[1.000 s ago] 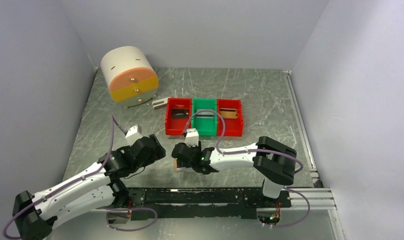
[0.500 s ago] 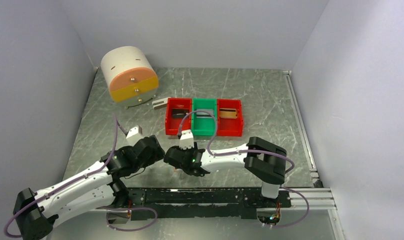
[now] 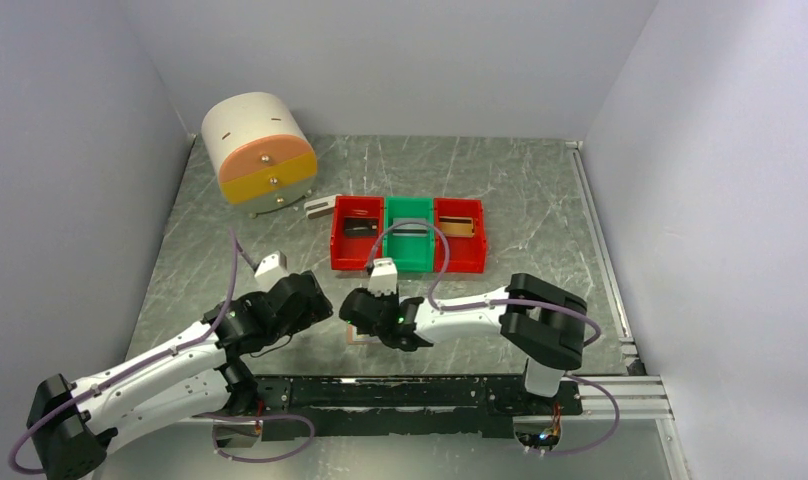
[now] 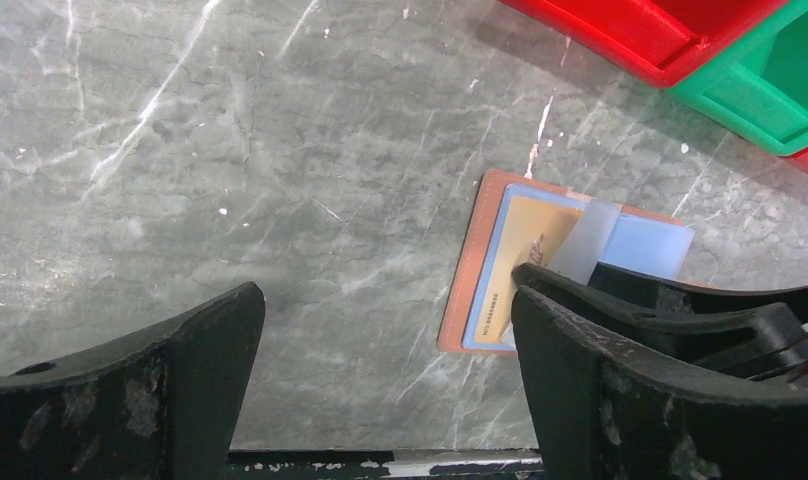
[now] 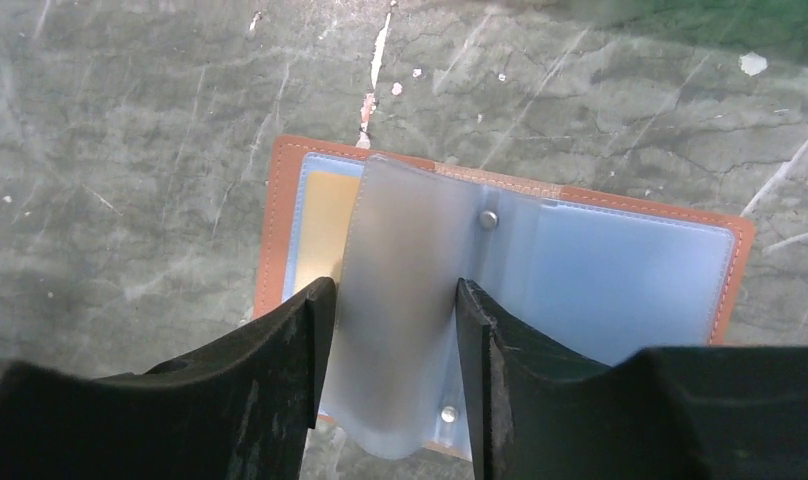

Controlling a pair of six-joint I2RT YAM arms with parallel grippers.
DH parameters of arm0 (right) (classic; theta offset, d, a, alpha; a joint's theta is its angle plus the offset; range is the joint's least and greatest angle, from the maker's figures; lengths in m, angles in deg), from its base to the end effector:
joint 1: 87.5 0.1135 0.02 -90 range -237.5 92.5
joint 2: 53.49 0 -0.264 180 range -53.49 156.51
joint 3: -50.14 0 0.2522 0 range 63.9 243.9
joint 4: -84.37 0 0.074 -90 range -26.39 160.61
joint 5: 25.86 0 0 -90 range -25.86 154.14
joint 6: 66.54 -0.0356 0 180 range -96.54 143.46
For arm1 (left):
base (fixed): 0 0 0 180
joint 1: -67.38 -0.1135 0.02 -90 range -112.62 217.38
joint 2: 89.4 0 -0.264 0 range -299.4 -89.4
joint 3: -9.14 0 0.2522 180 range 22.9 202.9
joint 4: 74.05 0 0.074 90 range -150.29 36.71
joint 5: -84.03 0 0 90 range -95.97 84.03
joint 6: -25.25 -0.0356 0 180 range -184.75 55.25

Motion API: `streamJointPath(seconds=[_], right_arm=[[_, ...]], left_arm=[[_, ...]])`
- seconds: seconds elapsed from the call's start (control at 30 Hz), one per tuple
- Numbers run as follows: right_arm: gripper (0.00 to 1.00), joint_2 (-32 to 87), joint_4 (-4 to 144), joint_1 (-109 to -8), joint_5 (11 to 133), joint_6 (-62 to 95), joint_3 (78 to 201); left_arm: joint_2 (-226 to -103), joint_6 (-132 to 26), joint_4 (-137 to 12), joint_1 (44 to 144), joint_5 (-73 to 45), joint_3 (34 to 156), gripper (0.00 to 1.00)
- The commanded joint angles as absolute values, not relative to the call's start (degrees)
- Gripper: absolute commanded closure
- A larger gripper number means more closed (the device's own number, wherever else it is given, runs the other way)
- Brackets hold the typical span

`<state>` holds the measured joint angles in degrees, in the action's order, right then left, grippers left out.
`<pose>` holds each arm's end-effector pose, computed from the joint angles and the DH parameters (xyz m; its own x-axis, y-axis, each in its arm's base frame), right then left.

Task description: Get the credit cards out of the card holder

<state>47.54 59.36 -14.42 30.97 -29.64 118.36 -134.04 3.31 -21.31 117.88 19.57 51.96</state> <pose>0.1169 0.3175 0.1481 -0.7205 -0.0684 -0.6901 -0.2329 0.9612 0.1479 0.1046 -0.1027 0.2045 -0.6919 -0.4764 -0.5425 -0.2800 0.8696 -0.4066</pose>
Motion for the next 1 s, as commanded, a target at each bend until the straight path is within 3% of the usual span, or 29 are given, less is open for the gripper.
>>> streamJointPath(seconds=[0.0,0.33,0.57,0.73,0.97], right_arm=[[0.51,45.91,63.8,-16.74,37.95,-30.09,112.51],[0.53,40.52,80.54,-23.8,51.16,-33.62,100.44],[0.55,39.2,84.76,-26.44,53.42,-36.28,95.68],[0.55,38.04,85.02,-26.88,52.66,-38.2,94.02],[0.54,38.0,88.08,-28.22,54.81,-39.83,91.88]], left_arm=[[-134.46,1.9,-24.03,117.94,18.03,51.51,0.02],[-136.78,-4.71,-35.3,117.91,10.63,51.08,0.01],[-143.11,-6.56,-46.42,117.83,2.6,50.95,0.01],[-148.55,-6.02,-53.69,117.83,-3.85,50.13,0.05],[-151.47,-4.08,-63.38,117.53,-8.47,46.37,0.17]])
